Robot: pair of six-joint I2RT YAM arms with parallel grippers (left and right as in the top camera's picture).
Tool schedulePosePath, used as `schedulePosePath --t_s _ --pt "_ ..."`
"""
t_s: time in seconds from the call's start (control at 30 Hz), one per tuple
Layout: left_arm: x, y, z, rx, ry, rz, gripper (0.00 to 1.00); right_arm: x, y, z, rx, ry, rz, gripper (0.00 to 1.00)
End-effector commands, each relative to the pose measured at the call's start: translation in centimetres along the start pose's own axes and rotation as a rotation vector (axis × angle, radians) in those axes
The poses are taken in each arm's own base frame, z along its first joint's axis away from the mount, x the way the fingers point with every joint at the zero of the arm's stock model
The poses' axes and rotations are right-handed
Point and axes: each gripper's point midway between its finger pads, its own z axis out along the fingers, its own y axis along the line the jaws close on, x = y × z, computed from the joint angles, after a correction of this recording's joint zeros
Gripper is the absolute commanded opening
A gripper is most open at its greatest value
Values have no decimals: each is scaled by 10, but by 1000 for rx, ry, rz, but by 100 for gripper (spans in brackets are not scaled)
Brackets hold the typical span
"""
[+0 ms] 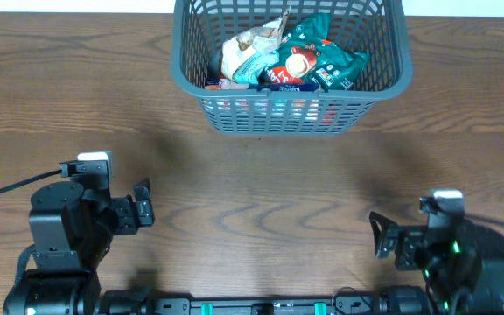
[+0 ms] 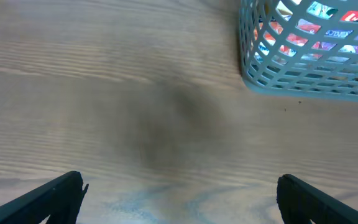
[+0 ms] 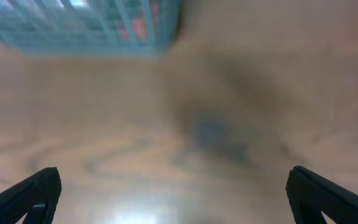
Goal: Pack container
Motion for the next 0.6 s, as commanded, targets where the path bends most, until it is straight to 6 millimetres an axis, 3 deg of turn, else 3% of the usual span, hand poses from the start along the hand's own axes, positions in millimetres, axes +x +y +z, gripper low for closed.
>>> schedulePosePath --t_s 0.0,0.17,0.43,0.57 --pt "1 -1 0 5 4 -20 99 -13 8 -16 -50 -149 1 99" --pt "1 -1 0 5 4 -20 99 -36 7 -15 -40 -386 -36 99" --pt "1 -1 0 5 4 -20 99 -42 7 44 -53 -580 -46 99" --pt "1 -1 0 5 4 -20 98 -51 7 55 -52 -716 -75 99"
